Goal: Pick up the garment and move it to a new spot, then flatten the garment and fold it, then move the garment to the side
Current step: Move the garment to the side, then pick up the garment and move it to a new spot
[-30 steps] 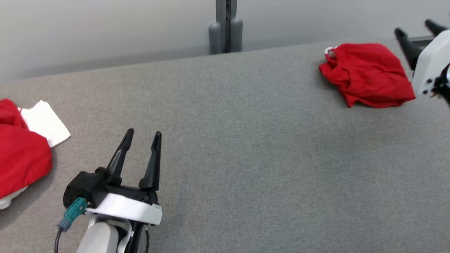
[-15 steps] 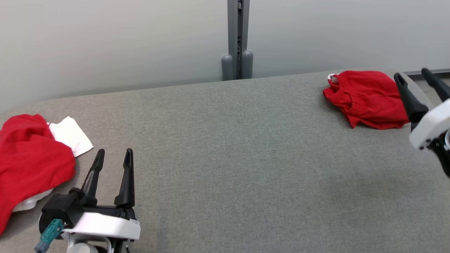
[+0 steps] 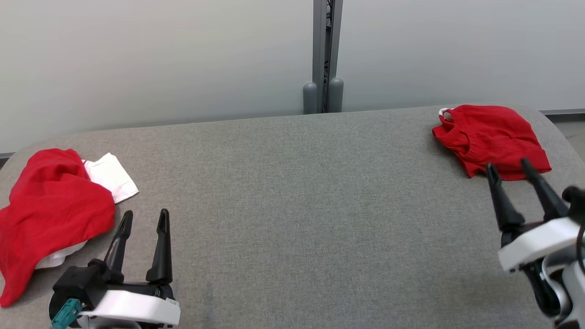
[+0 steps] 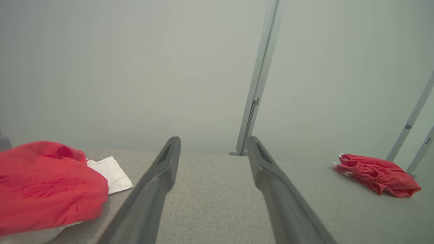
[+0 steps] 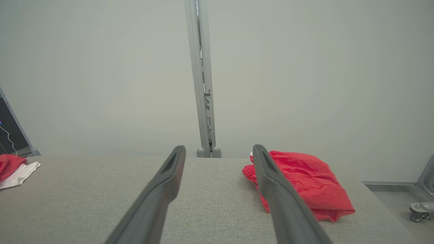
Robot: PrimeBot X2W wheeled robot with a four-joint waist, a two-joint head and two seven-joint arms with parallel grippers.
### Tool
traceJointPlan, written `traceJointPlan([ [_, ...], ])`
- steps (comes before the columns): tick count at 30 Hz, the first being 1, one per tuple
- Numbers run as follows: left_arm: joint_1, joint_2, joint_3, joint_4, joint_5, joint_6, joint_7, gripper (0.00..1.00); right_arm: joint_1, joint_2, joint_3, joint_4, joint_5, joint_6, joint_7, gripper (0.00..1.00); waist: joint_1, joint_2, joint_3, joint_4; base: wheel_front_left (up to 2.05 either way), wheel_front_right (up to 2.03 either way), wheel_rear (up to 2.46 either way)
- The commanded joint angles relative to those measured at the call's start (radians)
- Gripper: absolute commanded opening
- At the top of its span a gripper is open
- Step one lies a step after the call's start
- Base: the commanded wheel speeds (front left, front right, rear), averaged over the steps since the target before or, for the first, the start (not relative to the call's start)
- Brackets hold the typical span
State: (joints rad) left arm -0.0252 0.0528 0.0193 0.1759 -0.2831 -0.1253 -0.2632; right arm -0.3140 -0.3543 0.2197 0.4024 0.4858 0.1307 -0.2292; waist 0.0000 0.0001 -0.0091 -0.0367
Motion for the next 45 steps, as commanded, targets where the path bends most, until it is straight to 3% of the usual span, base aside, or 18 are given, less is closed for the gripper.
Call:
traceJointPlan([
  [1, 0.002, 0.003, 0.005, -0.003, 0.0, -0.002, -0.001, 1.0, 0.027, 0.007, -0.021, -0.017, -0.016, 0.0, -0.008, 1.0, 0.0, -0.0001, -0.001, 0.001, 0.0, 0.0, 0.0],
  [10, 0.031, 0.0, 0.023, -0.015, 0.022, 0.003, -0.001, 1.0, 0.204, 0.112, -0.11, -0.139, -0.103, 0.0, -0.031, 1.0, 0.0, -0.0001, -0.006, 0.019, 0.0, 0.0, 0.0],
  [19, 0.035, 0.0, 0.005, -0.01, 0.036, 0.008, -0.001, 1.0, 0.267, 0.181, -0.153, -0.19, -0.158, 0.0, -0.038, 1.0, 0.0, -0.0001, -0.001, 0.031, 0.0, 0.0, 0.0],
  [45, 0.018, -0.001, -0.024, 0.002, 0.024, 0.021, -0.001, 1.0, 0.273, 0.189, -0.139, -0.211, -0.156, 0.0, -0.038, 1.0, 0.0, -0.0001, 0.009, 0.03, 0.0, 0.0, 0.0],
])
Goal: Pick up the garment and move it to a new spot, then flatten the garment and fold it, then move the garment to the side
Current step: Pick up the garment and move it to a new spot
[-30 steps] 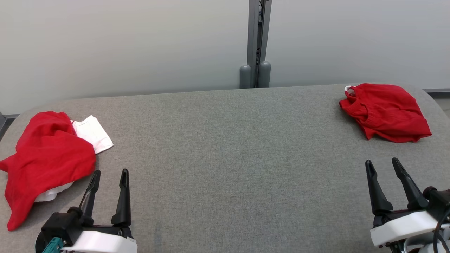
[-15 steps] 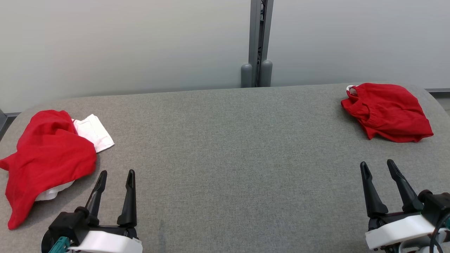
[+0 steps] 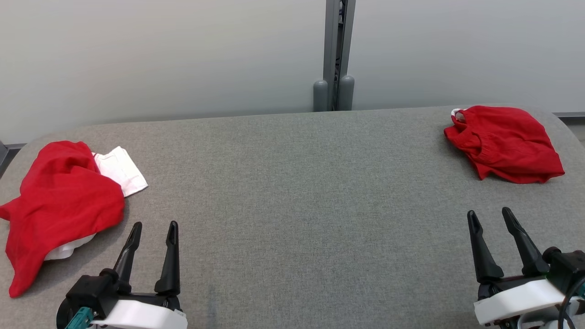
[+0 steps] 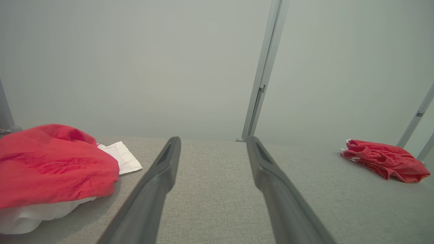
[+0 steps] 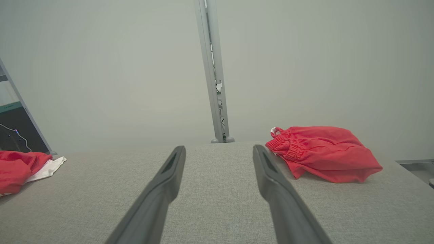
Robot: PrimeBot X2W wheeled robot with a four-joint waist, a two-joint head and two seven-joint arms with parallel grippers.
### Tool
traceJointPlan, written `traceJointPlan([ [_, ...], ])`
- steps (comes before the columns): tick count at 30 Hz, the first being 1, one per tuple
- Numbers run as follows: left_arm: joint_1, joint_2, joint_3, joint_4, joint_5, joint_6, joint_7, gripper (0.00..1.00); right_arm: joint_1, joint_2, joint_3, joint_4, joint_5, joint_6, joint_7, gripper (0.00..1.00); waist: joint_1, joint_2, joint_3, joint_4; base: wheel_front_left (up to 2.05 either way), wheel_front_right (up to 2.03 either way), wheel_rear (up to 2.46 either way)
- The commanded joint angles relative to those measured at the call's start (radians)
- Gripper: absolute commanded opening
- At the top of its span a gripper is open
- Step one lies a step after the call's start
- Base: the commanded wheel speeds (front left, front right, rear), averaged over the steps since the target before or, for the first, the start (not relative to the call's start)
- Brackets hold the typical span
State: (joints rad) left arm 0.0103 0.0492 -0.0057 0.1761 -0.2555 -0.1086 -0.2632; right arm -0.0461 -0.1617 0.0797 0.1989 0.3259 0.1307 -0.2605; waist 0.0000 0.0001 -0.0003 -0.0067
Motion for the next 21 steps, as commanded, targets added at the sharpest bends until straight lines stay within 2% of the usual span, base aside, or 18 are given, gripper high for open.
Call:
traceJointPlan([
  [1, -0.018, 0.003, 0.001, 0.002, -0.004, 0.004, -0.001, 1.0, 0.005, -0.004, 0.001, -0.008, 0.003, 0.0, -0.007, 1.0, 0.0, -0.0001, 0.001, 0.0, 0.0, 0.0, 0.0],
  [21, -0.025, 0.003, -0.009, 0.014, -0.006, 0.005, -0.001, 1.0, -0.006, 0.0, 0.005, -0.001, 0.006, 0.0, -0.007, 1.0, 0.0, -0.0001, 0.001, 0.022, 0.0, 0.0, 0.0],
])
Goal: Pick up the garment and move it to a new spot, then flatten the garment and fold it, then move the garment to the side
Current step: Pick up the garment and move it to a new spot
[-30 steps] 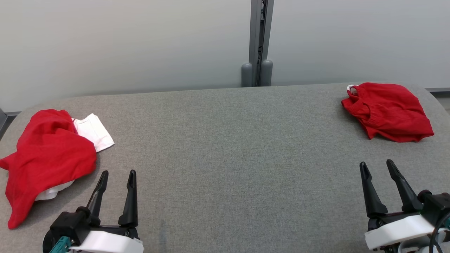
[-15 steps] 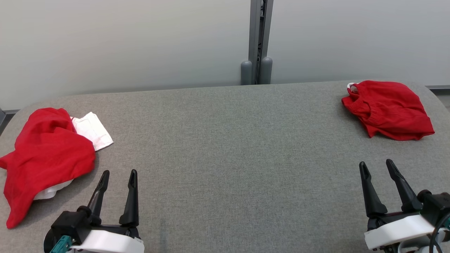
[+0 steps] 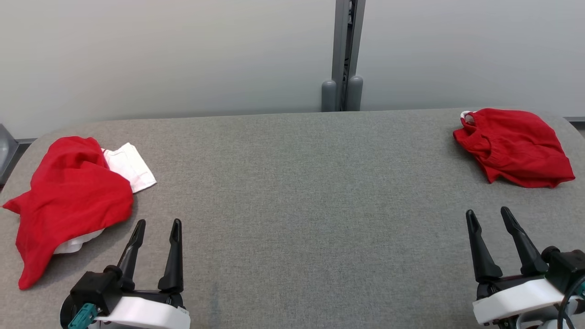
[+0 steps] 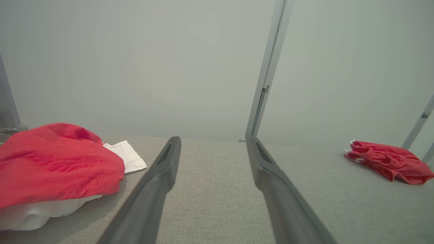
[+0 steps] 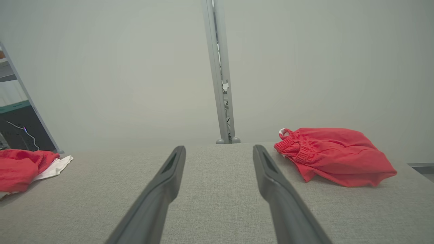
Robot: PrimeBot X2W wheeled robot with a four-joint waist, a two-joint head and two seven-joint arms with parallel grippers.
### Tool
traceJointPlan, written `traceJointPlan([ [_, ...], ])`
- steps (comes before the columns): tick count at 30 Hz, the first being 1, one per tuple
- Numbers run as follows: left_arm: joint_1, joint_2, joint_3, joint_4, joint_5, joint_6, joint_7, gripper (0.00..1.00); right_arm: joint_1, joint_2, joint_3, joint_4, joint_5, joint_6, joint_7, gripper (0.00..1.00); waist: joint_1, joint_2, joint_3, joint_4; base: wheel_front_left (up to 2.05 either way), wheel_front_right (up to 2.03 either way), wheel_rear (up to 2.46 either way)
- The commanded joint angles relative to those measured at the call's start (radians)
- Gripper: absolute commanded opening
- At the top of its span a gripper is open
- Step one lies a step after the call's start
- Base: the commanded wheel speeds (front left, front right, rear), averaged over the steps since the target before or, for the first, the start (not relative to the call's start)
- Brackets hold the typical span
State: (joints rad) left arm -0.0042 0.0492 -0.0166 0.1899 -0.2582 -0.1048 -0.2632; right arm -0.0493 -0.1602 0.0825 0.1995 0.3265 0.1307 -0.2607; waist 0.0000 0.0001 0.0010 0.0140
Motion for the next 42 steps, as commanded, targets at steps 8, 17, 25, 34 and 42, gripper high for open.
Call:
traceJointPlan([
  [8, -0.006, 0.003, -0.002, 0.003, 0.008, 0.005, -0.001, 1.0, 0.009, -0.002, 0.009, 0.005, 0.009, 0.0, -0.006, 1.0, 0.0, -0.0001, -0.007, 0.05, 0.0, 0.0, 0.0],
  [17, -0.004, 0.003, -0.002, 0.014, 0.021, 0.004, -0.001, 1.0, 0.015, -0.009, 0.033, 0.019, 0.02, 0.0, -0.006, 1.0, 0.0, -0.0001, -0.015, 0.154, 0.0, 0.0, 0.0],
  [25, -0.005, 0.003, -0.004, 0.029, 0.026, 0.006, -0.001, 1.0, 0.018, -0.009, 0.045, 0.027, 0.027, 0.0, -0.006, 1.0, 0.0, -0.0001, -0.019, 0.26, 0.0, 0.0, 0.0],
  [34, 0.002, 0.003, 0.006, 0.038, 0.028, 0.008, -0.001, 1.0, 0.017, -0.001, 0.066, 0.029, 0.034, 0.0, -0.006, 1.0, 0.0, -0.0001, -0.026, 0.393, 0.0, 0.0, 0.0],
  [42, 0.008, 0.003, 0.019, 0.039, 0.024, 0.008, -0.001, 1.0, 0.001, 0.005, 0.082, 0.031, 0.04, 0.0, -0.006, 1.0, 0.0, -0.0001, -0.026, 0.447, 0.0, 0.0, 0.0],
])
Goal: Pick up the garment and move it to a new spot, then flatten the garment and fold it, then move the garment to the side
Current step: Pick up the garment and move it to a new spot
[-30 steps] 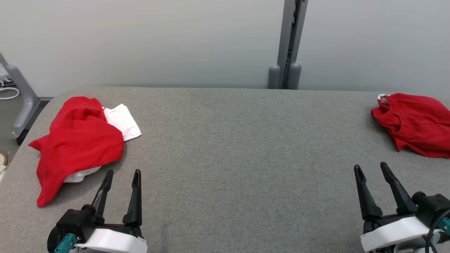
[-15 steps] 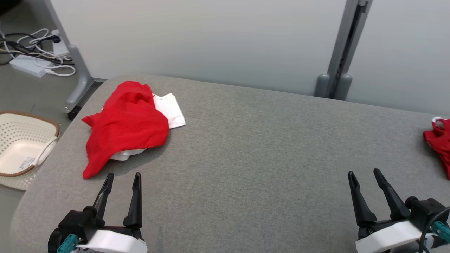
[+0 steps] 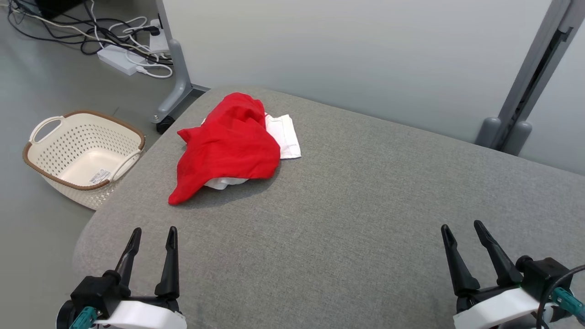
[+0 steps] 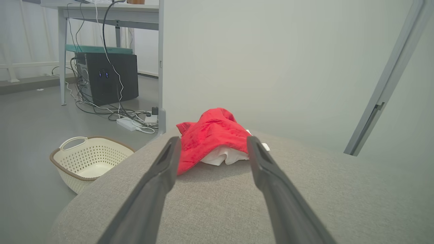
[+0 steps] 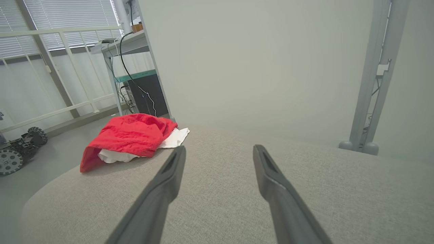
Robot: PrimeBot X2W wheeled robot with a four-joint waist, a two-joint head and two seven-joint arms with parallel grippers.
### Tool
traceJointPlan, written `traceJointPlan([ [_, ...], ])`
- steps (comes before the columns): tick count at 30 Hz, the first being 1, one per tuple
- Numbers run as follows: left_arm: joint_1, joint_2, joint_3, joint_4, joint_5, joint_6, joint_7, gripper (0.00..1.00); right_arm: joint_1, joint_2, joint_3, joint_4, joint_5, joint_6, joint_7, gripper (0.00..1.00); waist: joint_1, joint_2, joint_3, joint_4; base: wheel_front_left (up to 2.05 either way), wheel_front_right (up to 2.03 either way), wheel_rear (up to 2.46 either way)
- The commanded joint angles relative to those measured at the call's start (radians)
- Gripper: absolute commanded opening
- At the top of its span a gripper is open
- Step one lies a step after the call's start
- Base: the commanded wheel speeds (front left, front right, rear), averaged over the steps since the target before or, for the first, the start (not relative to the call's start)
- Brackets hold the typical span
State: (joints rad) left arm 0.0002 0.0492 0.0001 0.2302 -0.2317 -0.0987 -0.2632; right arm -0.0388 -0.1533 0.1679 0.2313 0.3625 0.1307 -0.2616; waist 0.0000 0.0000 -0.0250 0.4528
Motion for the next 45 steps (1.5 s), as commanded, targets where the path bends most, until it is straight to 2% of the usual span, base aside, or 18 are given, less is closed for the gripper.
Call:
traceJointPlan([
  [1, 0.002, 0.003, 0.003, -0.001, -0.003, 0.001, -0.001, 1.0, -0.011, -0.001, -0.001, -0.001, 0.004, 0.0, -0.005, 1.0, 0.0, 0.0, 0.0, 0.012, 0.0, 0.0, 0.0],
  [19, -0.042, 0.004, 0.034, -0.013, 0.012, 0.002, -0.001, 1.0, -0.032, -0.011, 0.019, -0.006, 0.008, 0.0, -0.005, 1.0, 0.0, 0.0, 0.033, 0.01, 0.0, 0.0, 0.0],
  [22, -0.137, 0.042, 0.023, 0.014, 0.019, -0.009, 0.013, 1.0, -0.055, -0.017, 0.023, -0.017, 0.002, 0.0, -0.005, 1.0, 0.0, 0.0, 0.075, -0.011, 0.0, 0.0, 0.0],
  [28, -0.35, 0.115, 0.034, 0.047, -0.02, -0.016, 0.155, 1.0, -0.097, -0.016, 0.045, -0.022, 0.003, 0.0, -0.005, 1.0, 0.0, 0.0, 0.15, -0.057, 0.0, 0.0, 0.0],
  [32, -0.493, 0.171, 0.036, 0.118, -0.067, -0.024, 0.252, 1.0, -0.125, -0.018, 0.051, -0.02, 0.007, 0.0, -0.005, 1.0, 0.0, 0.0, 0.196, -0.103, 0.0, 0.0, 0.0],
  [34, -0.545, 0.172, 0.04, 0.185, -0.122, -0.029, 0.314, 1.0, -0.138, -0.02, 0.055, -0.016, 0.008, 0.0, -0.005, 1.0, 0.0, 0.0, 0.216, -0.13, 0.0, 0.0, 0.0],
  [36, -0.605, 0.212, 0.035, 0.247, -0.145, -0.031, 0.364, 1.0, -0.153, -0.023, 0.061, -0.016, 0.009, 0.0, -0.005, 1.0, 0.0, 0.0, 0.234, -0.16, 0.0, 0.0, 0.0],
  [42, -0.719, 0.286, -0.006, 0.43, -0.234, -0.031, 0.507, 1.0, -0.19, -0.028, 0.07, -0.02, 0.008, 0.0, -0.005, 1.0, 0.0, 0.0, 0.285, -0.25, 0.0, 0.0, 0.0],
  [45, -0.749, 0.312, -0.024, 0.478, -0.272, -0.032, 0.555, 1.0, -0.203, -0.026, 0.076, -0.023, 0.008, 0.0, -0.005, 1.0, 0.0, 0.0, 0.305, -0.277, 0.0, 0.0, 0.0],
])
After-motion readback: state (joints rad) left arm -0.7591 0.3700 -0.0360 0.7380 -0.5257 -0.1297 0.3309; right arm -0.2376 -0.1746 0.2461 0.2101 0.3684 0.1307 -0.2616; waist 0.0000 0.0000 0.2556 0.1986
